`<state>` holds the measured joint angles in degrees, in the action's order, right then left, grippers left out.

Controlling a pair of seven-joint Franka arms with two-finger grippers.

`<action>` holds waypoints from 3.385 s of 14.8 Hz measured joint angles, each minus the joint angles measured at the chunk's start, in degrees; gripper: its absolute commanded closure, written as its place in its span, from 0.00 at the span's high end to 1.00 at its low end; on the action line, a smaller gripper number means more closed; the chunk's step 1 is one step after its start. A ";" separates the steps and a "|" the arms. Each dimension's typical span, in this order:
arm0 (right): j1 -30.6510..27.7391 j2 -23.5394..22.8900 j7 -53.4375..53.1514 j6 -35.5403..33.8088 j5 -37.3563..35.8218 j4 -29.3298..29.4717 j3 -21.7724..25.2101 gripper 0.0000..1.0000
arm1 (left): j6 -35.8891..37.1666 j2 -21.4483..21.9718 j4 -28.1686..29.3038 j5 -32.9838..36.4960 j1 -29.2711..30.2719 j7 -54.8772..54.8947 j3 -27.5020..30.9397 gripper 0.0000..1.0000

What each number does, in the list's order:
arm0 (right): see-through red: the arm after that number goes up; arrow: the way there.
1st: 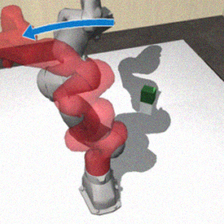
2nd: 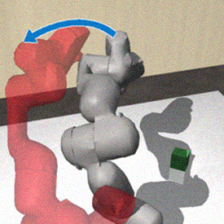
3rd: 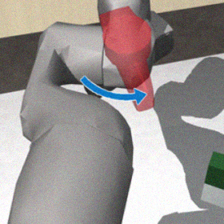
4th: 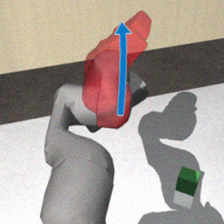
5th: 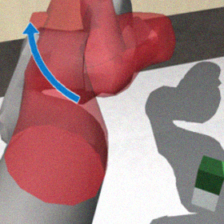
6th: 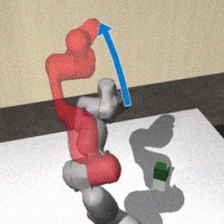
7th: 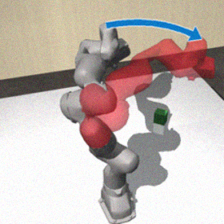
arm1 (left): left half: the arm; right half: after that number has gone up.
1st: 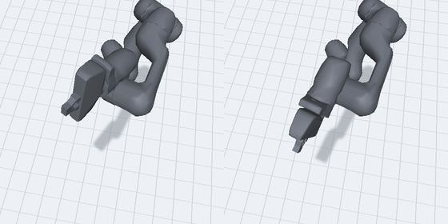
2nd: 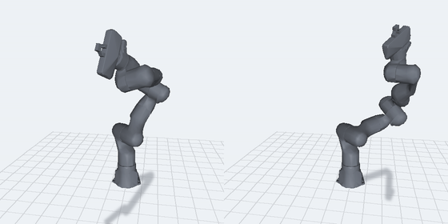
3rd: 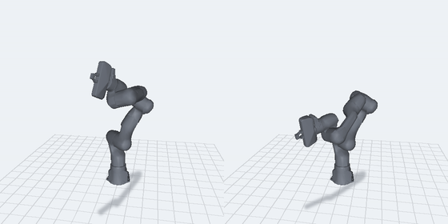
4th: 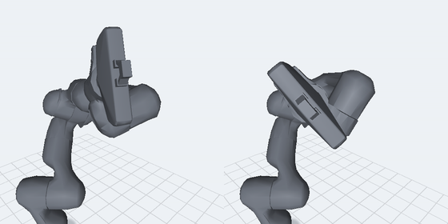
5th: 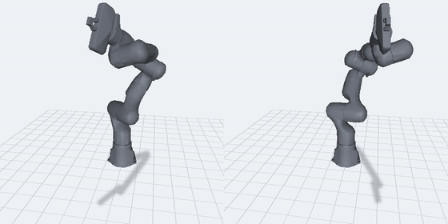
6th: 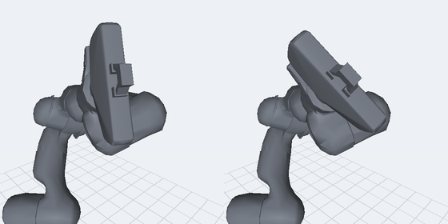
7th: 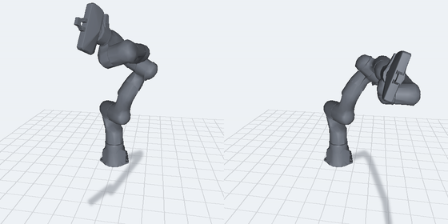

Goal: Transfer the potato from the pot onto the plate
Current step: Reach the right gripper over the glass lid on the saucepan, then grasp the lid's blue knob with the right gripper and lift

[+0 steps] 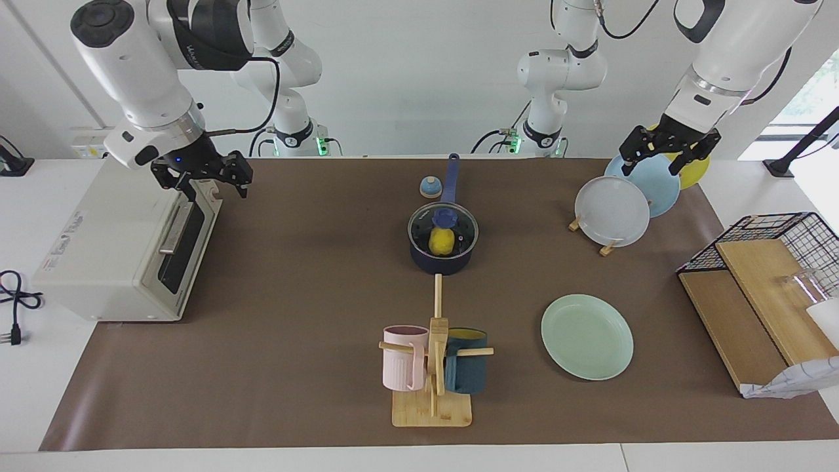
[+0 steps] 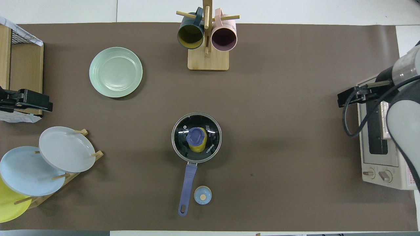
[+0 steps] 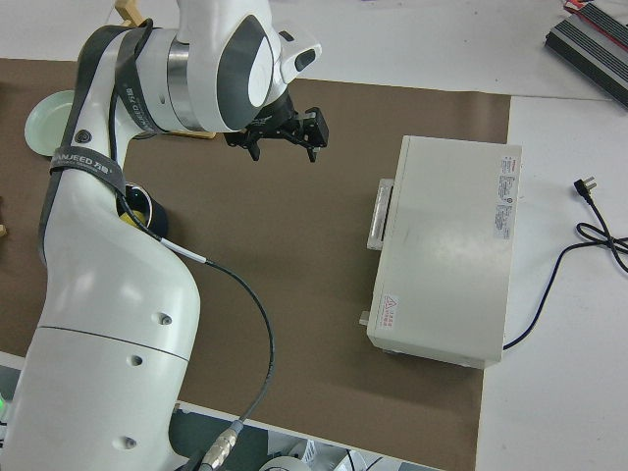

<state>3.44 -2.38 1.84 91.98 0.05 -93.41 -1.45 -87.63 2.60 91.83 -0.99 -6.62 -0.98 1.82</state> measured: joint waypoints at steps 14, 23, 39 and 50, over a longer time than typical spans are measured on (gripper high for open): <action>10.62 -12.68 -38.85 17.36 -6.00 1.16 -26.58 1.00 | 0.00 0.00 0.00 0.00 0.00 0.00 0.00 1.00; 14.70 -15.86 -40.39 25.07 -12.11 -3.87 -27.20 1.00 | 0.00 0.00 0.00 0.00 0.00 0.00 0.00 1.00; 14.39 -16.06 -40.48 30.81 -13.03 -8.10 -26.96 0.47 | 0.00 0.00 0.00 0.00 0.00 0.00 0.00 1.00; 10.45 -15.25 -33.90 22.50 -13.05 -1.37 -25.92 0.46 | 0.00 0.00 0.00 0.00 0.00 0.00 0.00 1.00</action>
<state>13.89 -17.64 -32.06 114.48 -13.00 -94.78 -27.37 -87.63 2.60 91.83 -0.99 -6.62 -0.98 1.83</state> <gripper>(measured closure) 0.344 0.000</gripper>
